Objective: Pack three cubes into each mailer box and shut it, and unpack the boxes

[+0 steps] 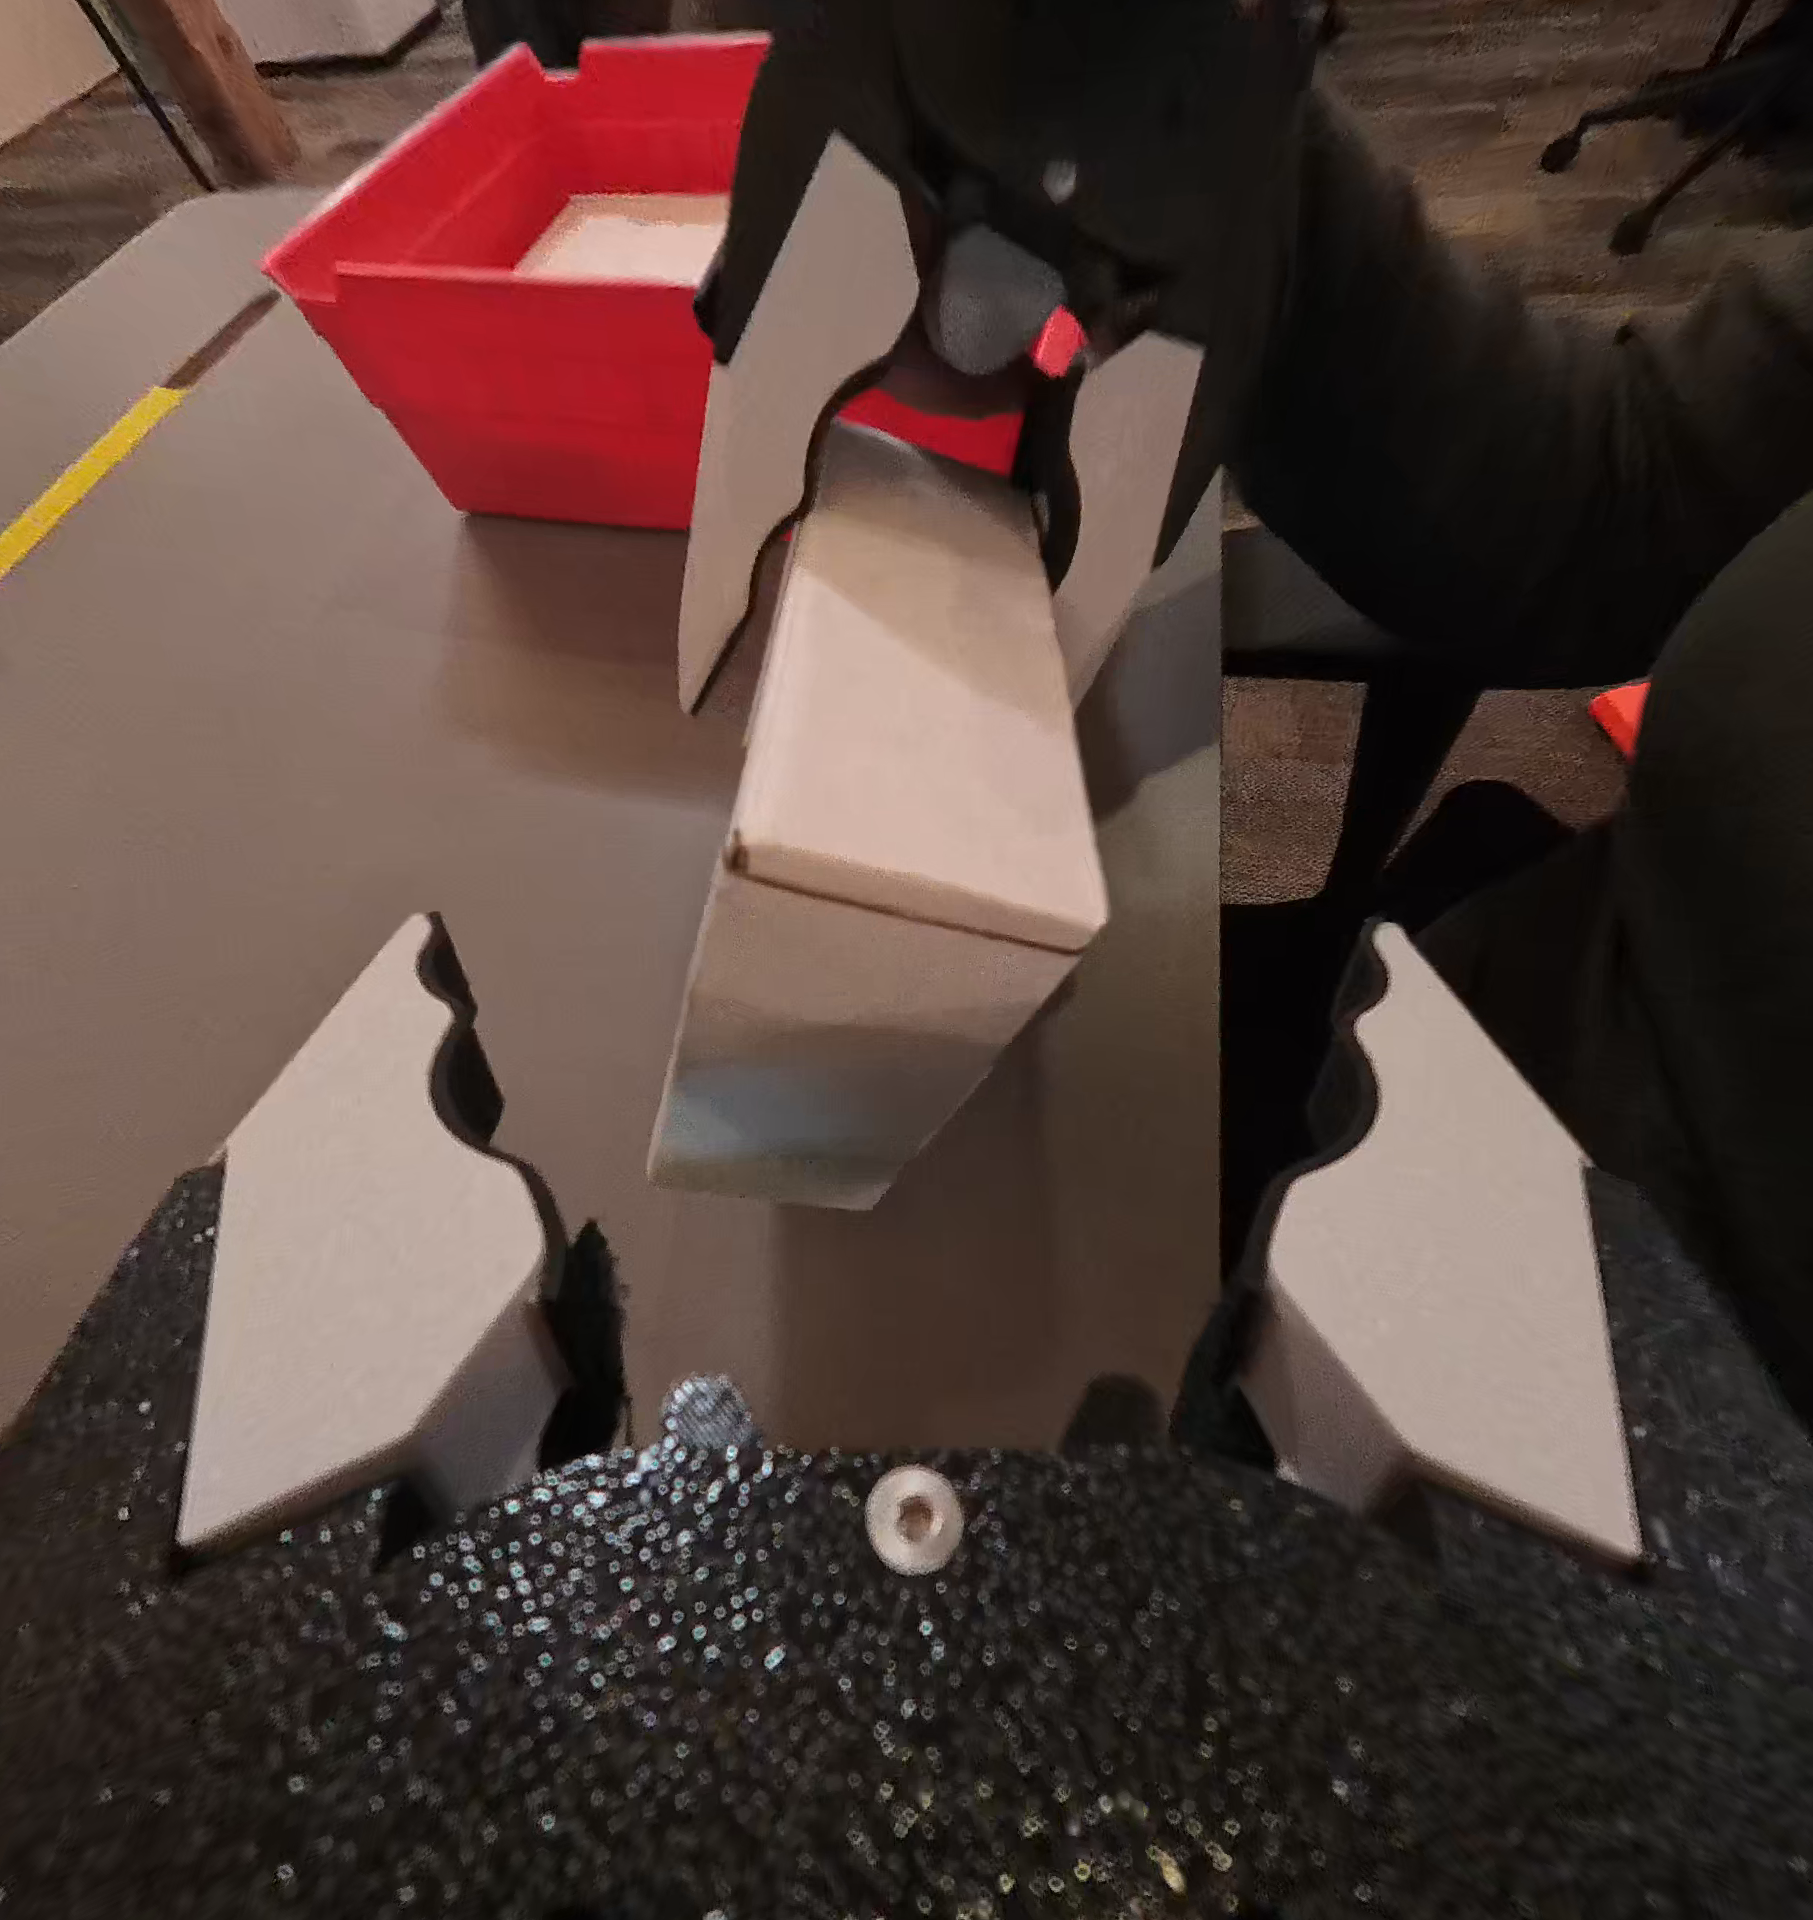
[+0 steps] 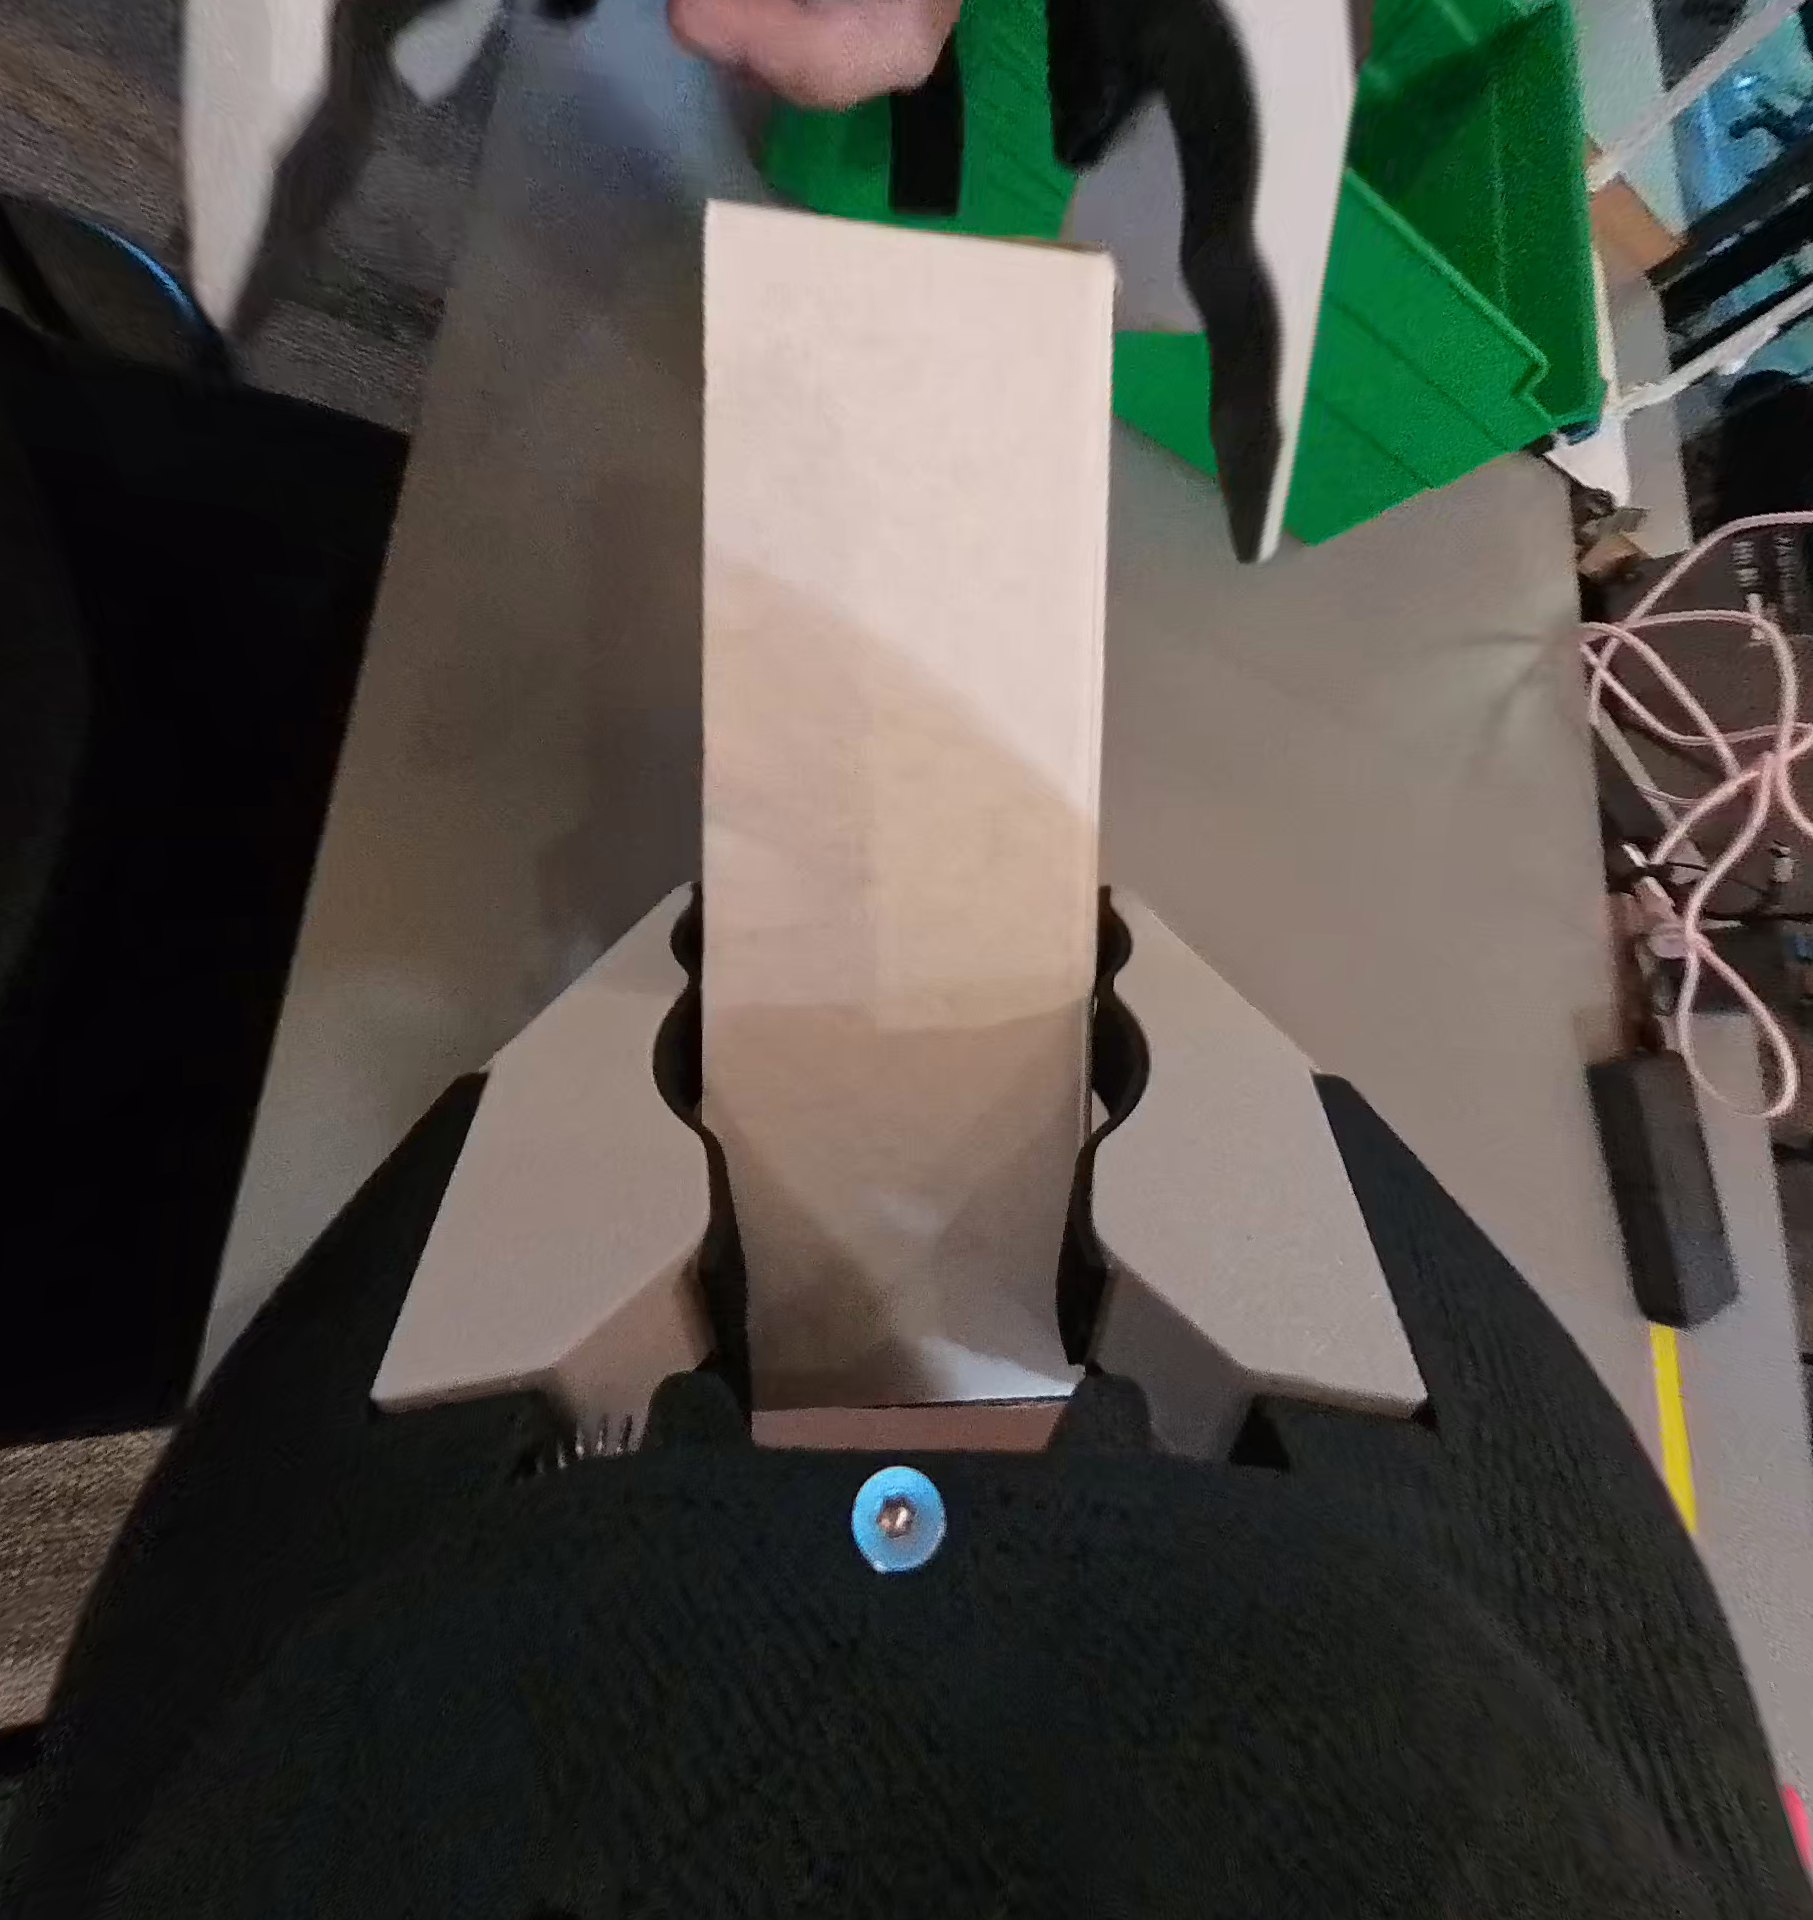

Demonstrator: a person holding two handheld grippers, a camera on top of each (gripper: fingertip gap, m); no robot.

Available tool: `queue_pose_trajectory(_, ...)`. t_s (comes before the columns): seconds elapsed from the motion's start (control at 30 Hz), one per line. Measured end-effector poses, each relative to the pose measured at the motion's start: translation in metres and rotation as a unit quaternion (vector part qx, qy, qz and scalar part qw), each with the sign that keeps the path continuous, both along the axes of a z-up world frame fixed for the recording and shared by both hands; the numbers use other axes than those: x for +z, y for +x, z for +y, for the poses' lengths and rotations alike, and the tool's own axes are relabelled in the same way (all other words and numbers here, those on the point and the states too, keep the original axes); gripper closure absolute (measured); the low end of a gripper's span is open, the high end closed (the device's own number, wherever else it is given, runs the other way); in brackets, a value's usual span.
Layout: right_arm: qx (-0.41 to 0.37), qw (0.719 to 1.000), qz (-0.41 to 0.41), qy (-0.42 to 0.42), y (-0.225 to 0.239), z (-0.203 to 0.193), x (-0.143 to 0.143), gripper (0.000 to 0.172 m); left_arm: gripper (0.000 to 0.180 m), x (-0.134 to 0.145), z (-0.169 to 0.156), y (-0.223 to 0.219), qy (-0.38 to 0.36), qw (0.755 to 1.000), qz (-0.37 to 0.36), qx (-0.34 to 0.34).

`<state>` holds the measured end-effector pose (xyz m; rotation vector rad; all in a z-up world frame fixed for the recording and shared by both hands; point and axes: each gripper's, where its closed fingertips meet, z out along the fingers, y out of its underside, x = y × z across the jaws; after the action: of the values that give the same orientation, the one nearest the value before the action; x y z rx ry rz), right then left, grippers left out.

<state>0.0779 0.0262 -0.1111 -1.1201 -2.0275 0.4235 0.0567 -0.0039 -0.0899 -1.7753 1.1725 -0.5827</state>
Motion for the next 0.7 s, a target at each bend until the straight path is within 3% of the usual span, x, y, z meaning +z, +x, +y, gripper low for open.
queue_pose_trajectory(0.2,0.022,0.999,0.012,-0.031,0.0,-0.009,0.002,0.1,0.05,-0.027,0.006,0.01,-0.019,0.999,-0.028,0.01)
queue_pose_trajectory(0.23,0.025,0.999,0.014,-0.036,0.0,-0.01,0.003,0.1,0.062,-0.025,0.002,0.016,-0.02,0.998,-0.054,-0.011)
queue_pose_trajectory(0.27,0.029,0.999,0.011,-0.043,0.001,-0.011,0.002,0.1,0.061,-0.026,0.0,0.02,-0.024,0.997,-0.063,-0.025)
queue_pose_trajectory(0.43,0.032,0.998,0.006,-0.058,0.001,-0.012,0.002,0.1,0.096,-0.023,0.008,0.017,0.015,0.997,-0.077,-0.025)
queue_pose_trajectory(0.5,0.022,0.998,0.001,-0.059,0.001,-0.01,0.002,0.099,0.103,-0.02,0.011,0.014,0.049,0.996,-0.075,-0.014)
queue_pose_trajectory(0.57,0.002,0.999,0.007,-0.045,0.0,-0.003,0.004,0.099,0.104,-0.021,0.013,0.015,0.034,0.996,-0.077,0.0)
queue_pose_trajectory(0.63,-0.012,0.999,0.026,-0.04,-0.001,-0.002,0.013,0.075,0.104,-0.023,0.018,0.014,0.005,0.995,-0.095,0.019)
queue_pose_trajectory(0.7,-0.017,0.998,0.046,-0.038,0.001,-0.004,0.025,0.07,0.105,-0.028,0.021,0.012,-0.027,0.993,-0.108,0.031)
